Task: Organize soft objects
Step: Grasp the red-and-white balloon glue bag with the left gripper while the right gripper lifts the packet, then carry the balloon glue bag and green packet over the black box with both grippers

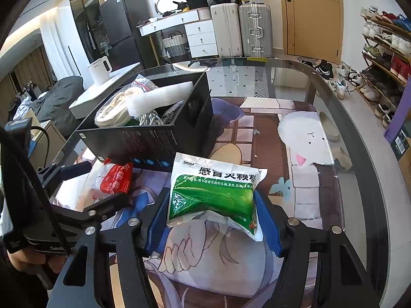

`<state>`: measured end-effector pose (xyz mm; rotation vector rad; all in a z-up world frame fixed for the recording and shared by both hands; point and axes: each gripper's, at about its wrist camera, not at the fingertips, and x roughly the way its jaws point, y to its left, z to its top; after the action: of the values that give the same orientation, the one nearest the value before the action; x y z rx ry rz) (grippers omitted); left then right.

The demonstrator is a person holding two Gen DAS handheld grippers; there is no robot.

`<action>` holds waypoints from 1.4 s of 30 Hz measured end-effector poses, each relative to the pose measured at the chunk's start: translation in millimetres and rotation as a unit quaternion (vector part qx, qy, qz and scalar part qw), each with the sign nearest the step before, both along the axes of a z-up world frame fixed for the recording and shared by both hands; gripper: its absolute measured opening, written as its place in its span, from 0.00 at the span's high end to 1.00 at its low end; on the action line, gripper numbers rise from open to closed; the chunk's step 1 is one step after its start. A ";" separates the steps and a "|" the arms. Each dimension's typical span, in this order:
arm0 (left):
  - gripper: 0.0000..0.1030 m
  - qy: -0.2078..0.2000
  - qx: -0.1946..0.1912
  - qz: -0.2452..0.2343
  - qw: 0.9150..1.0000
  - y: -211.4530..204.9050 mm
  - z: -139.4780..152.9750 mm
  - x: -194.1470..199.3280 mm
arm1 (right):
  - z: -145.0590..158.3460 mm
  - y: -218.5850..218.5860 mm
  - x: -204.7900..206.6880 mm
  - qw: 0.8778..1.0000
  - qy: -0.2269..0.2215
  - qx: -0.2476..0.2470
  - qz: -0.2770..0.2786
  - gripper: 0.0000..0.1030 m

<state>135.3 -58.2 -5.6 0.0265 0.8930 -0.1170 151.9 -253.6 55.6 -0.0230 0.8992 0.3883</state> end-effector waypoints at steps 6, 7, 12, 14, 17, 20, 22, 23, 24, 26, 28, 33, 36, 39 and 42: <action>0.35 0.007 -0.012 -0.010 1.000 -0.6 -2.0 2.0 | 2.5 -3.9 0.1 1.000 -0.001 0.004 -0.003 0.37; 0.36 0.005 -0.015 -0.012 1.000 0.0 -1.1 0.9 | 2.9 -4.0 -0.1 1.000 -0.002 0.004 -0.002 0.37; 0.46 -0.006 -0.015 -0.040 0.999 0.7 3.2 -11.4 | 3.6 -0.4 -1.1 1.000 -0.004 0.001 0.003 0.37; 0.46 -0.007 -0.019 -0.044 0.999 2.7 4.0 -15.5 | 4.6 0.6 -2.1 1.000 -0.005 0.001 0.005 0.37; 0.46 -0.011 -0.022 -0.045 0.999 6.6 6.5 -21.5 | 6.6 2.2 -3.7 1.000 -0.009 0.001 0.008 0.37; 0.46 -0.018 -0.030 -0.045 0.998 12.7 13.1 -26.8 | 9.7 3.6 -5.3 1.000 -0.014 0.002 0.010 0.37; 0.46 -0.028 -0.032 -0.043 0.998 16.8 20.3 -29.4 | 11.5 4.1 -6.8 1.000 -0.017 0.003 0.011 0.37; 0.46 -0.033 -0.033 -0.043 0.998 18.8 23.1 -31.6 | 12.7 4.5 -7.8 1.000 -0.020 0.003 0.012 0.37; 0.46 -0.036 -0.032 -0.041 0.998 21.3 26.1 -33.0 | 14.2 5.1 -8.5 1.000 -0.022 0.004 0.013 0.37; 0.46 -0.045 -0.033 -0.038 0.998 25.4 31.7 -35.4 | 16.6 6.2 -10.6 1.000 -0.025 0.005 0.016 0.37; 0.46 -0.054 -0.034 -0.035 0.997 29.5 38.2 -37.6 | 19.2 6.9 -12.8 0.999 -0.029 0.006 0.018 0.37; 0.46 -0.073 -0.039 -0.029 0.996 40.2 50.4 -42.1 | 27.2 8.3 -16.9 0.999 -0.039 0.011 0.021 0.37; 0.46 -0.082 -0.040 -0.024 0.996 44.2 57.1 -45.1 | 32.3 7.9 -20.2 0.999 -0.047 0.015 0.021 0.37; 0.46 -0.091 -0.030 -0.019 0.995 48.2 62.9 -47.2 | 35.9 8.3 -23.1 0.998 -0.051 0.015 0.022 0.37; 0.46 -0.101 -0.028 -0.015 0.994 52.8 69.5 -48.0 | 41.2 7.8 -24.9 0.998 -0.057 0.018 0.023 0.37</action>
<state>87.2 -5.4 63.8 -0.0002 0.6872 -0.1642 127.0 -245.7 96.8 -0.0328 0.7809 0.4405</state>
